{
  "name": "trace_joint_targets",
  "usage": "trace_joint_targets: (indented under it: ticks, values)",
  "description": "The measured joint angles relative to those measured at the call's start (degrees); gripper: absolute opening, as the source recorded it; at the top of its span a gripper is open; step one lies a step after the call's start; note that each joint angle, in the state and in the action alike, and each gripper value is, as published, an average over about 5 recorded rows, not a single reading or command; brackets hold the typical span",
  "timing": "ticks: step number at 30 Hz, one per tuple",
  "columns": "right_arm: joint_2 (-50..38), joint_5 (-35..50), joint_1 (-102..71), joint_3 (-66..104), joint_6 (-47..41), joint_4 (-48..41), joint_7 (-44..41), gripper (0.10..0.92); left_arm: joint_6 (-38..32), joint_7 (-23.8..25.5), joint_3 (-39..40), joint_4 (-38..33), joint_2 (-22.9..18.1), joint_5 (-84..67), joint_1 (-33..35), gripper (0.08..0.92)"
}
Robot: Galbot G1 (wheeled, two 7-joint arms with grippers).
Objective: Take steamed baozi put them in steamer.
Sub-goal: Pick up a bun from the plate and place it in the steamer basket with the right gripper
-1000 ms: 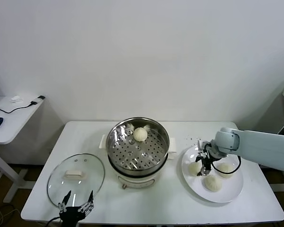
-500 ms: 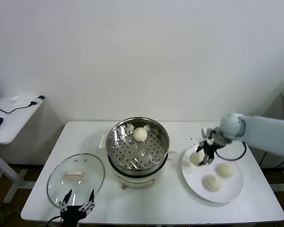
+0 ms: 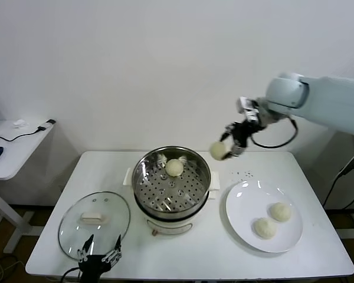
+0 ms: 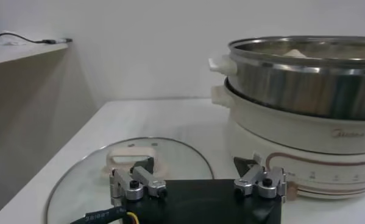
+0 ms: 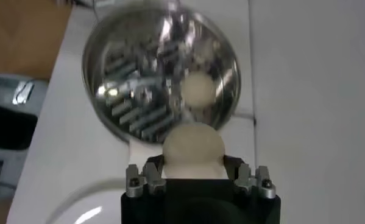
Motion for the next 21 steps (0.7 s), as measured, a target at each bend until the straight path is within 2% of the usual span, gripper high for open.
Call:
trace_joint_targets:
  ticks: [9,21]
  values:
    - [10.8,6.6,-4.3,2.3,-8.4,2.3,12.1,0.662,-0.2,-0.1,-0.1,0.0,0.3,0.0,0.0,0.823]
    - [20.2,6.5,-14.8,4.6,-13.7,-1.9,21.4,0.662,-0.4,-0.2,-0.6,0.5,0.4,0.0,-0.1,0.823]
